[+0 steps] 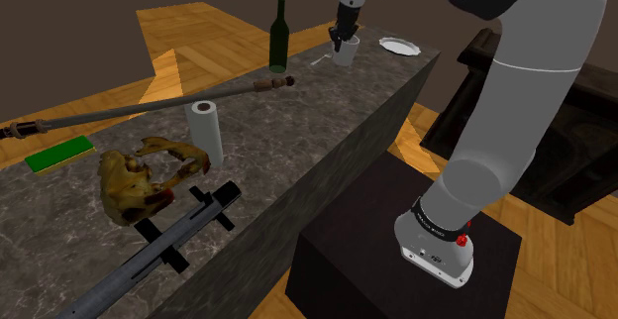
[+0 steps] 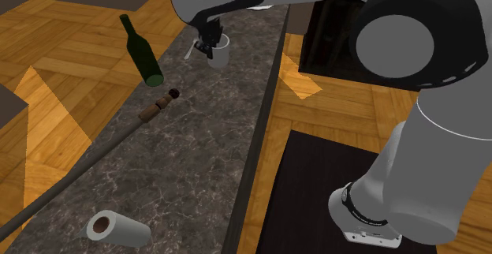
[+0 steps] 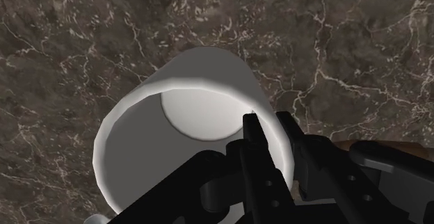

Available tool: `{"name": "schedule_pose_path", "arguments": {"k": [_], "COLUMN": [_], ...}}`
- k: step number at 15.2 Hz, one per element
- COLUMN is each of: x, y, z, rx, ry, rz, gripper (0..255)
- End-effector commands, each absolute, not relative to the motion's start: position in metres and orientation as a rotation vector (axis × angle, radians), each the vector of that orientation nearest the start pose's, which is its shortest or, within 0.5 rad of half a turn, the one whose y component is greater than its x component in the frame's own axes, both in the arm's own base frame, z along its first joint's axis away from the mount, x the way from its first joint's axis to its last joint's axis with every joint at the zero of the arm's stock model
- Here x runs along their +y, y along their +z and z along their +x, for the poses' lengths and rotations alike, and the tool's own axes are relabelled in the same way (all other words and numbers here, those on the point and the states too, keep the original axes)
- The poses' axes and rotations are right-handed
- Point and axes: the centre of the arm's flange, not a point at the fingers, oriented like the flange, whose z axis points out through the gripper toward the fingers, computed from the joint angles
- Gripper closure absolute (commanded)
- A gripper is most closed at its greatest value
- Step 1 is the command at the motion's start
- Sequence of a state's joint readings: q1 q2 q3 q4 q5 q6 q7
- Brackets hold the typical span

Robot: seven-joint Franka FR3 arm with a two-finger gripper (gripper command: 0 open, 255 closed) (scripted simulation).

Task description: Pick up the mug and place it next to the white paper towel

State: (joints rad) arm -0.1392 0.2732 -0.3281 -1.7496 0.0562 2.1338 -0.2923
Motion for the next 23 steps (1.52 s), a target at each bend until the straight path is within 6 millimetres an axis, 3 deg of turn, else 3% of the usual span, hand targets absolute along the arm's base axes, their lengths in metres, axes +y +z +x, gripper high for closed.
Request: {"name": "schedule_pose_path", "arguments": {"k": [1, 19, 23], "x": [-0.274, -0.274, -0.222], "y": [0.443, 0.537, 0.537], "z": [0.584, 0.584, 0.593], "rx": [0.298, 0.298, 0.298], "ry": [-0.167, -0.167, -0.167], "rz": [-3.204, -3.204, -3.204], "gripper": [255, 255, 255]}}
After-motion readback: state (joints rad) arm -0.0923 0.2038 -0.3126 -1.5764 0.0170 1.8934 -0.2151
